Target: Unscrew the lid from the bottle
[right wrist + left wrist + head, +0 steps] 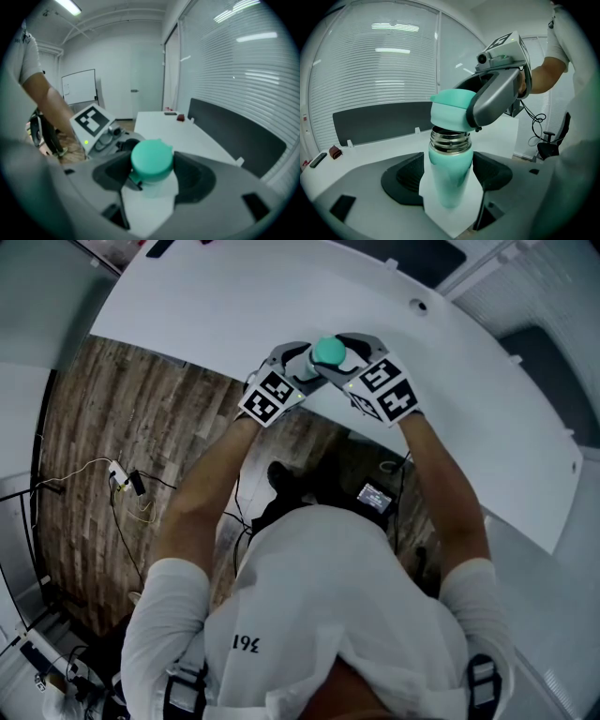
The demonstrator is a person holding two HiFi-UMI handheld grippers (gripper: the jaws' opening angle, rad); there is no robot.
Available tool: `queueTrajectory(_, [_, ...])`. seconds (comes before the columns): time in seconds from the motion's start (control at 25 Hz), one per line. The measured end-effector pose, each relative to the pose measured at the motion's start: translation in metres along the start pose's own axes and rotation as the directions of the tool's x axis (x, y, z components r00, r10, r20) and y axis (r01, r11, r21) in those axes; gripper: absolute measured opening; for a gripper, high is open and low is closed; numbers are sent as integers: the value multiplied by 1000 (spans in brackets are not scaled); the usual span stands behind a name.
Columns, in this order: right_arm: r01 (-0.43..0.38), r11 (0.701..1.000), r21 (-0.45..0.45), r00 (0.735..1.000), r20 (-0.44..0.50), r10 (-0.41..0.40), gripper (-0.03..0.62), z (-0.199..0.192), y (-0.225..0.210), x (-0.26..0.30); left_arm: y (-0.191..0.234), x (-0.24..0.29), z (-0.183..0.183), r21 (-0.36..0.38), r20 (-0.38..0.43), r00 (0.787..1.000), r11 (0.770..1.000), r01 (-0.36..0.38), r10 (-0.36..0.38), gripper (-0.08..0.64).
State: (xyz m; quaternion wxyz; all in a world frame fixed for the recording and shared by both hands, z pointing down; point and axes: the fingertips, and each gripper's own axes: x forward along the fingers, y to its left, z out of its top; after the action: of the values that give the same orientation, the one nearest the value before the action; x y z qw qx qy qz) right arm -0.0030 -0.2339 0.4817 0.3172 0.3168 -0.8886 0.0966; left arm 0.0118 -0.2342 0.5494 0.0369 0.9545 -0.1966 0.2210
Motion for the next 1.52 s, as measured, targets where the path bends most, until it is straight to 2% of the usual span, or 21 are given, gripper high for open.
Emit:
queueTrajectory(0.72, [40,999,26,998,41,-41,293,8,-4,-8,1,-15,17,-28,50,998,999,-22,23,330])
queueTrajectory(0.96, [84,989,119,987,123,-99,293,20,-16,-28,2,-36,42,-62,140,989,997,-37,46,327])
queueTrajectory(1.08, [109,977,183,975,171,-141,293,31,-26,-43,8,-54,63,-98,211,975,994,-54,74,314])
queueTrajectory(1.24, [116,956,269,958,223,-178,293,42,-32,-62,15,-80,88,-183,299,946,980,-73,127,224])
queueTrajectory(1.52, [68,907,416,934,292,-204,293,59,-27,-87,18,-128,121,-323,419,888,945,-50,190,116])
